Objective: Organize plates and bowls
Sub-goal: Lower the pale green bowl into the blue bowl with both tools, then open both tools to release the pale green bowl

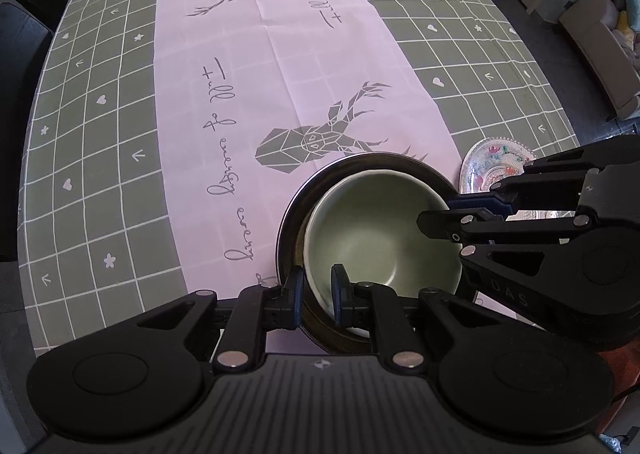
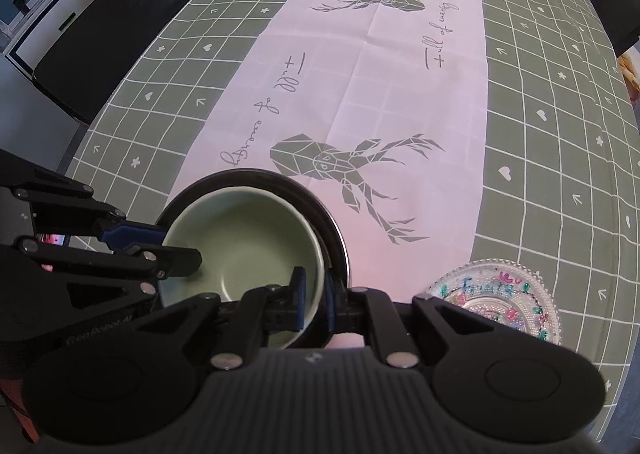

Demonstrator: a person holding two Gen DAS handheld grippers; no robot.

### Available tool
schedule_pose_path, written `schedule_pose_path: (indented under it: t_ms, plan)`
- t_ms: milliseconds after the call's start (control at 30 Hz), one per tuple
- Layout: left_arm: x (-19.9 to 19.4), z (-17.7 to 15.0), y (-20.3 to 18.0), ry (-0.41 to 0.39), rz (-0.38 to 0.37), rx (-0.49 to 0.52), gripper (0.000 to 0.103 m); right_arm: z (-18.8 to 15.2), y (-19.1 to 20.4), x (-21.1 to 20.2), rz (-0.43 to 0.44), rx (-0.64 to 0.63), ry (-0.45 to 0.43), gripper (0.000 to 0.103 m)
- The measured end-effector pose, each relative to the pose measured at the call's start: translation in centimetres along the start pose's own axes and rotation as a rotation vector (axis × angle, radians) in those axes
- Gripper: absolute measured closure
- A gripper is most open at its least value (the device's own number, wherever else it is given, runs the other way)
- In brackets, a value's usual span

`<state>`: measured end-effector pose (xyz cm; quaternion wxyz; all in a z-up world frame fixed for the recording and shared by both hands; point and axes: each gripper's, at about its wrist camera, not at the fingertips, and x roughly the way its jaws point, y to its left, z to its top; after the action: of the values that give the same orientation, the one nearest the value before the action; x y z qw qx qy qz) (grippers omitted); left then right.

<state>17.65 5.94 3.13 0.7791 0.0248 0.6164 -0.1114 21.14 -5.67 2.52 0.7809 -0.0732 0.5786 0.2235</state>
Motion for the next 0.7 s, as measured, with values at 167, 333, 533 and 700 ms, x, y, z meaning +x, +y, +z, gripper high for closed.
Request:
schedule_pose_path:
  t_ms: [167, 333, 533, 700]
  plan:
    - [-1.6, 0.0, 0.6, -0.068, -0.026, -0.008, 0.076, -0.1, 0.1, -1.7, 0.028, -0.013, -0.063, 0.075]
    - [-3.5, -0.1, 1.3, -0.158, -0.054, -0.020, 0.052, -0.4, -0.2, -3.0, 0.041, 0.001, -0.109, 0.066]
    - [-4.4, -1.1, 1.6, -0.232, -0.020, 0.006, 0.036, -1.0, -1.1, -3.4, 0.047, 0.041, -0.133, 0.045]
    - [-4.5, -2.6, 2.1, -0.324, -0.035, 0.001, 0.021, -1.9, -2.3, -2.9, 0.076, 0.106, -0.136, 0.034]
